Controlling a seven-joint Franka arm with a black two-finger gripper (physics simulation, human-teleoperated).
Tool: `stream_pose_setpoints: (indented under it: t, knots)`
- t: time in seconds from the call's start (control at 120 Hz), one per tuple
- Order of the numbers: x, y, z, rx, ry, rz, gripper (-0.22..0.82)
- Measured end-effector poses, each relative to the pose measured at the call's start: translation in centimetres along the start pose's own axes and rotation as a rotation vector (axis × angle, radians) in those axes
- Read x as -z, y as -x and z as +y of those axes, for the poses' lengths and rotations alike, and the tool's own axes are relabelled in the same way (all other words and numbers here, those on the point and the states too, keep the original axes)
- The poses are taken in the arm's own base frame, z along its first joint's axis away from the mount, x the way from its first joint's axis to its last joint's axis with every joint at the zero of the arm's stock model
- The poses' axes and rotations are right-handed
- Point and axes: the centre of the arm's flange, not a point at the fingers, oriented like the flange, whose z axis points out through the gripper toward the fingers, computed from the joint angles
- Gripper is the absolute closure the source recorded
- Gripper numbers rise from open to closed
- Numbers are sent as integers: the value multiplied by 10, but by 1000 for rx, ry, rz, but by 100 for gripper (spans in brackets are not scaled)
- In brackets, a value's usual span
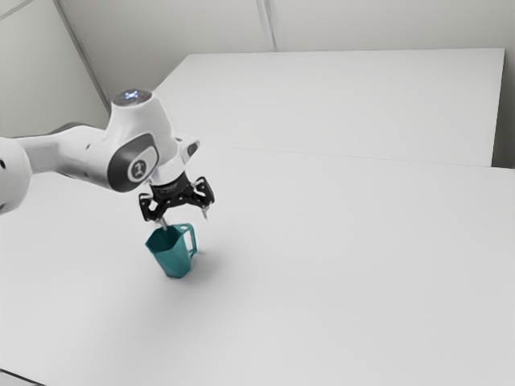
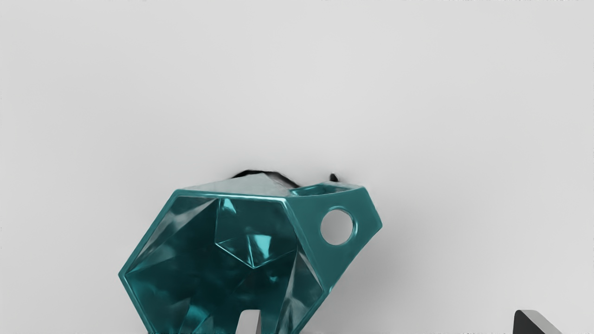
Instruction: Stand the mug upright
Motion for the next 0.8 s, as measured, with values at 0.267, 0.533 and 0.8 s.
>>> stream_pose_setpoints:
  t: [0.267,0.533,0.8]
  knots:
    - [42,-18,6,6,12,24,0]
    - [119,-47,25,-48,26,62,0]
    - [185,-53,30,-155,7,98,0]
